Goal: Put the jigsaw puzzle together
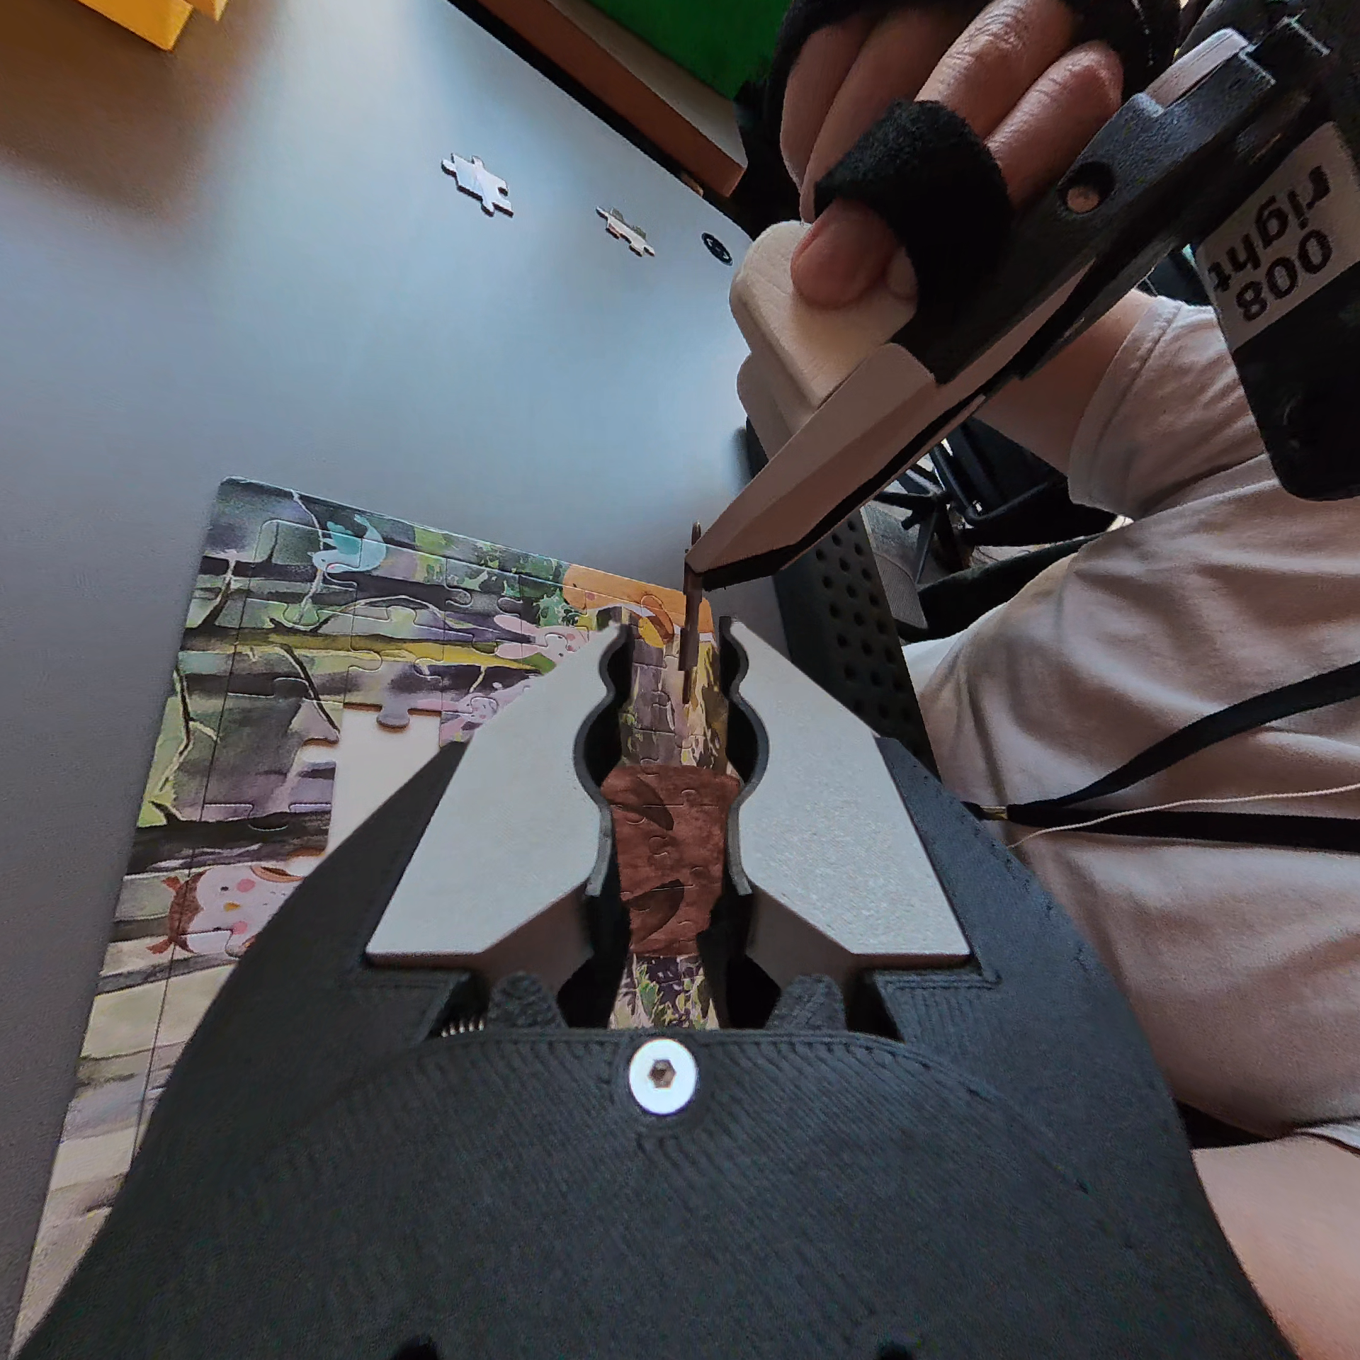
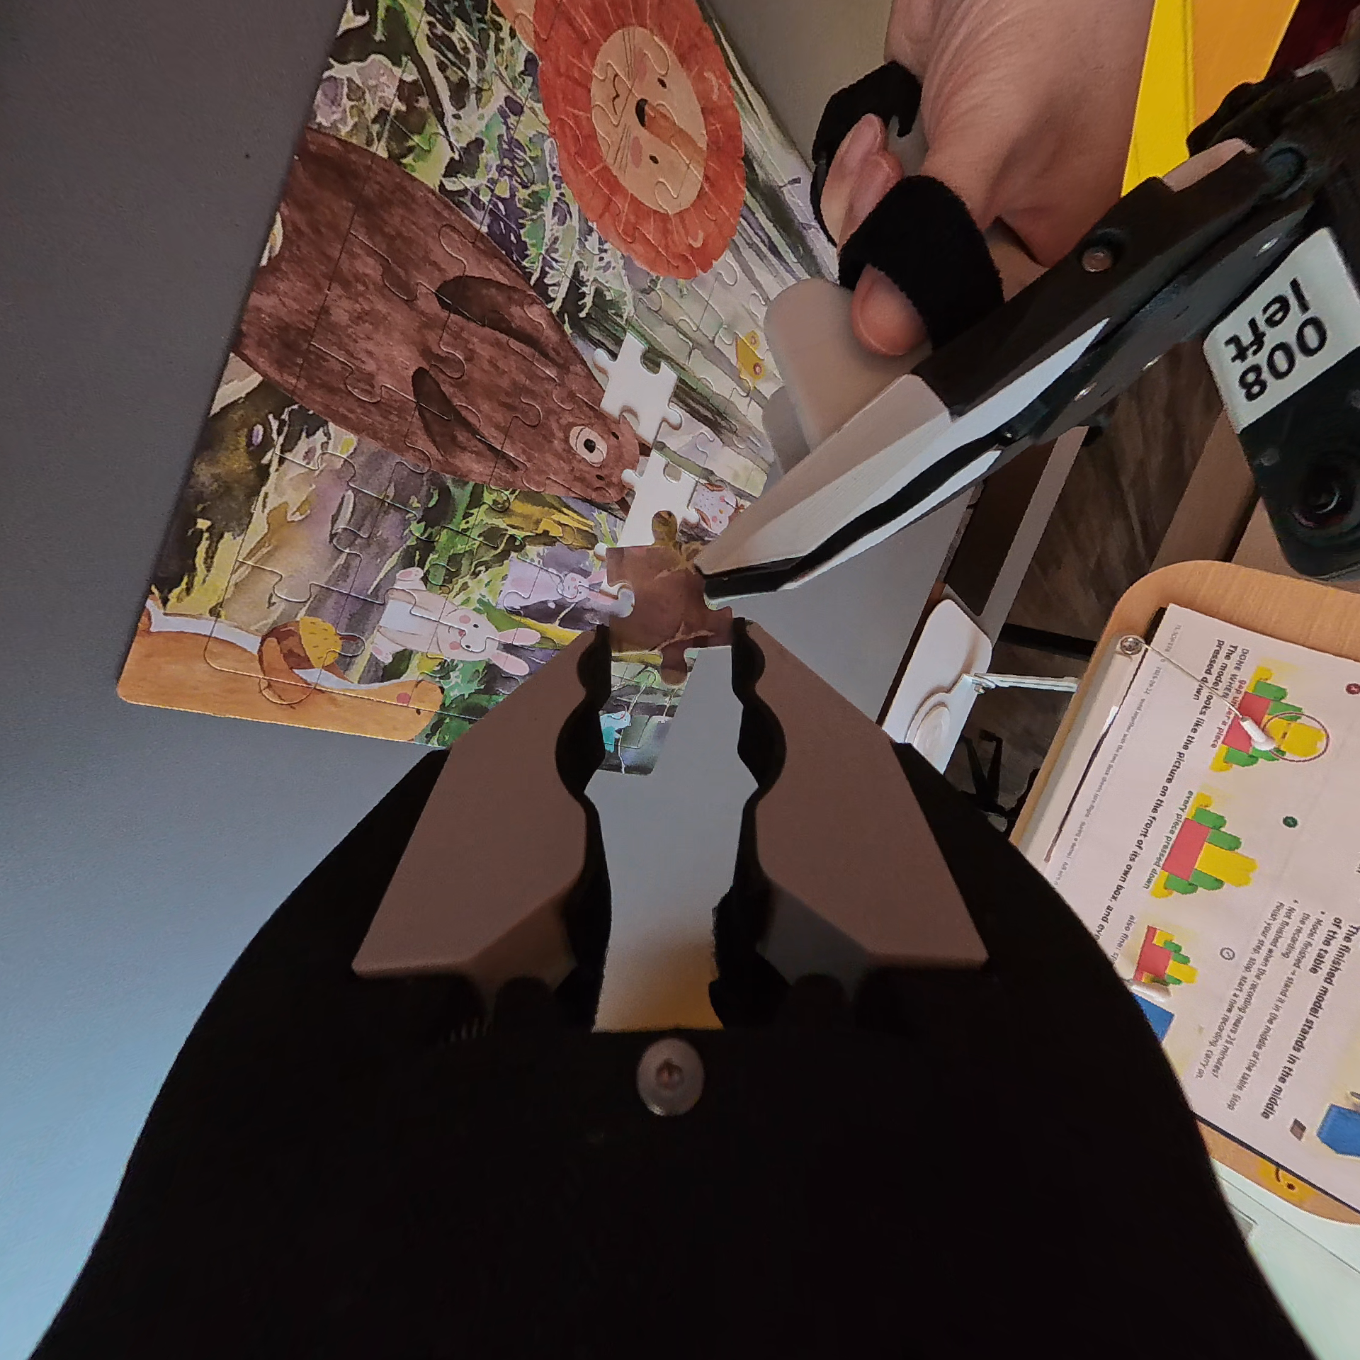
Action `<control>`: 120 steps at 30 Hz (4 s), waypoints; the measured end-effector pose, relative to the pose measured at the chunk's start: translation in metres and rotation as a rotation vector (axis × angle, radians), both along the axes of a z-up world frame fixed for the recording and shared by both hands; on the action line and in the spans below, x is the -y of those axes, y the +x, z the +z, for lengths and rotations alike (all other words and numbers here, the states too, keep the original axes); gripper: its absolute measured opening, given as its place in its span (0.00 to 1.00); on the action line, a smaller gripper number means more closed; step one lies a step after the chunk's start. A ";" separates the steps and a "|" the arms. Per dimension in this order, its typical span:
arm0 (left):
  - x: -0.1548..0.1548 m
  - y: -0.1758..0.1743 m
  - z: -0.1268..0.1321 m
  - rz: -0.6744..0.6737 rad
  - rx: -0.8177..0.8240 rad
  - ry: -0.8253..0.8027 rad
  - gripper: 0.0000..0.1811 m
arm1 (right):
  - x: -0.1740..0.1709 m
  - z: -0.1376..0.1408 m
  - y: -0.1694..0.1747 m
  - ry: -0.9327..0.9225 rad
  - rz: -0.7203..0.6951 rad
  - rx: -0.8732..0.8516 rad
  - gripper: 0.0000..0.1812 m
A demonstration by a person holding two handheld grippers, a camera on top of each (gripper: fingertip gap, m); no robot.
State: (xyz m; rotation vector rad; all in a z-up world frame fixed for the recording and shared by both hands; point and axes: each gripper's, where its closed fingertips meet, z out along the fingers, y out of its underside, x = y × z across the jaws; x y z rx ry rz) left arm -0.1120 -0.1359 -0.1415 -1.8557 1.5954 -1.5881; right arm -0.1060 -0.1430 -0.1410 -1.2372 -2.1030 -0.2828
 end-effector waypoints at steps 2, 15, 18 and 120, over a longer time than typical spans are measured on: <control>0.003 -0.001 -0.003 -0.020 -0.013 0.006 0.09 | 0.000 0.000 0.000 -0.001 -0.002 -0.004 0.17; -0.005 -0.005 0.019 0.006 0.106 0.005 0.00 | -0.016 0.030 0.003 0.137 -0.010 -0.085 0.18; -0.020 -0.006 0.043 0.085 0.238 0.030 0.00 | -0.028 0.088 0.005 0.326 -0.036 -0.271 0.18; -0.053 -0.011 -0.101 0.055 -0.402 0.699 0.16 | -0.057 -0.062 -0.004 -1.053 -0.539 -0.678 0.19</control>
